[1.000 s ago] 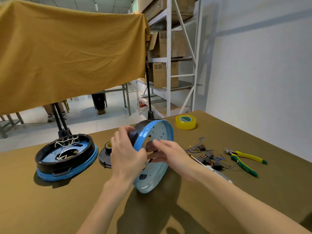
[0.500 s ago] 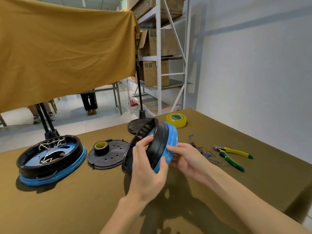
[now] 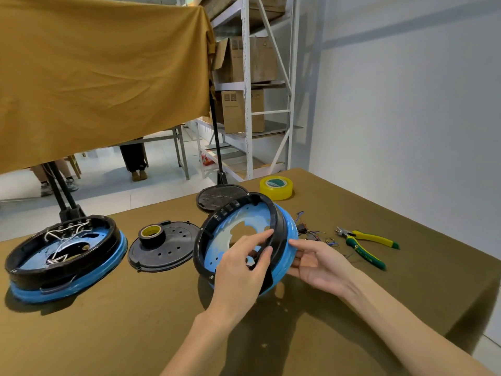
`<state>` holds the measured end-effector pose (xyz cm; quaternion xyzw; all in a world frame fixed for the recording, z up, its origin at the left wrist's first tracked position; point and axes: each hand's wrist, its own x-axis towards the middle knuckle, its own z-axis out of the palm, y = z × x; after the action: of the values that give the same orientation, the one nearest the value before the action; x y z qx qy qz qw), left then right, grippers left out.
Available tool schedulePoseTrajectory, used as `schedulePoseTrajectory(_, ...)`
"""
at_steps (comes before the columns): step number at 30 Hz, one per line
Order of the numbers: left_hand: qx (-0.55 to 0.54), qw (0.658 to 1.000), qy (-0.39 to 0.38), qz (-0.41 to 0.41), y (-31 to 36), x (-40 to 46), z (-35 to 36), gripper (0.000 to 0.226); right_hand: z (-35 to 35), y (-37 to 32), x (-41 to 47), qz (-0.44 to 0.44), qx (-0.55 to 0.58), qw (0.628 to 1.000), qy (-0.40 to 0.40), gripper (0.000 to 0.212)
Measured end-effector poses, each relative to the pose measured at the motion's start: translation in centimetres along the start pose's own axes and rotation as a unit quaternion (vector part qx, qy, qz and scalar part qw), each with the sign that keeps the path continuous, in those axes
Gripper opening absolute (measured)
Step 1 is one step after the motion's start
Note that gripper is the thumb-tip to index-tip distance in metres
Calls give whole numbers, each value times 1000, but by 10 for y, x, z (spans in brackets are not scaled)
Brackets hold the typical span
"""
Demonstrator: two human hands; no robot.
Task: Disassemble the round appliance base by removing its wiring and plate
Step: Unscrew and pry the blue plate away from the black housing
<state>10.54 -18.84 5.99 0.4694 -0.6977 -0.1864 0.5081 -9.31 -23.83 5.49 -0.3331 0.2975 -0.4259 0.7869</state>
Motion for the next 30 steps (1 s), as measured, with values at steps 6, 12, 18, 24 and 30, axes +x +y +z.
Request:
schedulePoseTrajectory(6, 68, 995, 35, 59, 4, 9, -1, 36, -9, 5, 6, -4, 132, 990, -43, 29)
schedulePoseTrajectory(12, 42, 997, 60, 38, 5, 17, -3, 34, 2, 9, 16, 15, 148, 988, -42, 25)
schedulePoseTrajectory(18, 5, 998, 66, -2, 4, 26, -15, 33, 16, 6, 25, 23, 132, 988, -79, 32)
schedulePoseTrajectory(24, -80, 993, 79, -36, -1, 31, -29, 33, 35, -2, 35, 33, 62, 990, -122, 30)
schedulePoseTrajectory(30, -237, 952, 185, -64, -8, 28, -43, 32, 81, -35, 47, 46, -52, 989, -129, 29)
